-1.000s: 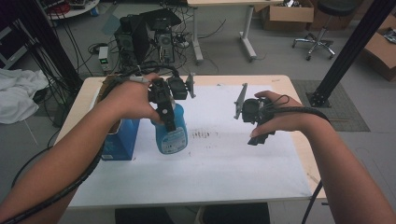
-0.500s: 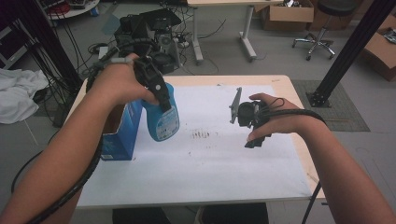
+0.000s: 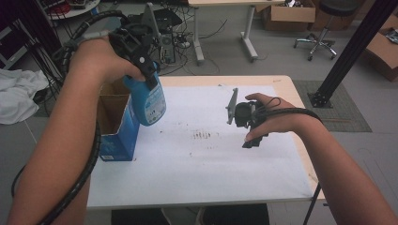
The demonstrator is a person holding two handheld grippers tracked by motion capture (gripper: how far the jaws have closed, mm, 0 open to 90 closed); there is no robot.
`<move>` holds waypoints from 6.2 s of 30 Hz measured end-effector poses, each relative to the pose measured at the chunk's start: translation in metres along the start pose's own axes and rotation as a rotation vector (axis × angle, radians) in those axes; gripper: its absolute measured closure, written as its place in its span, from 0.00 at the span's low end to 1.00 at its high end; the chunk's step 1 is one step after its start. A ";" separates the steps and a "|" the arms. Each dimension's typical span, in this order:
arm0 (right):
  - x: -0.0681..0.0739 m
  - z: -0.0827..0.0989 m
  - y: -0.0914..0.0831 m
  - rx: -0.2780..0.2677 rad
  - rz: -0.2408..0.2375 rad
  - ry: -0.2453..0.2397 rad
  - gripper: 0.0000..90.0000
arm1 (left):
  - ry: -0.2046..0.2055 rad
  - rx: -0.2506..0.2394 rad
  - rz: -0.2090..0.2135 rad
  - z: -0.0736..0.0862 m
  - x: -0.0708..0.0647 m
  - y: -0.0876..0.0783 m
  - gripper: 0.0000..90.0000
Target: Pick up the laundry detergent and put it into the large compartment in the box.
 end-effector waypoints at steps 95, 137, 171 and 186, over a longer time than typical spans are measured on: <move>0.004 -0.002 0.003 -0.009 -0.007 -0.016 0.18 | -0.462 0.156 -0.112 0.085 0.127 0.145 0.44; 0.006 -0.001 0.006 -0.008 -0.016 -0.014 0.18 | -0.462 0.164 -0.109 0.084 0.126 0.168 0.32; 0.006 -0.003 0.009 -0.011 -0.021 -0.028 0.18 | -0.442 0.122 -0.166 0.078 0.121 0.126 0.22; 0.008 -0.001 0.008 -0.005 -0.023 -0.025 0.18 | -0.377 0.123 -0.173 0.071 0.111 0.097 0.16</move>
Point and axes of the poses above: each handheld gripper's, and its own axes: y roughly forward along the jaws, z roughly out of its underside, x roughly to its left, the point moved 9 cm from there along y, roughly forward along the jaws, and after that the axes turned 1 degree about -z, right-handed, at the moved point
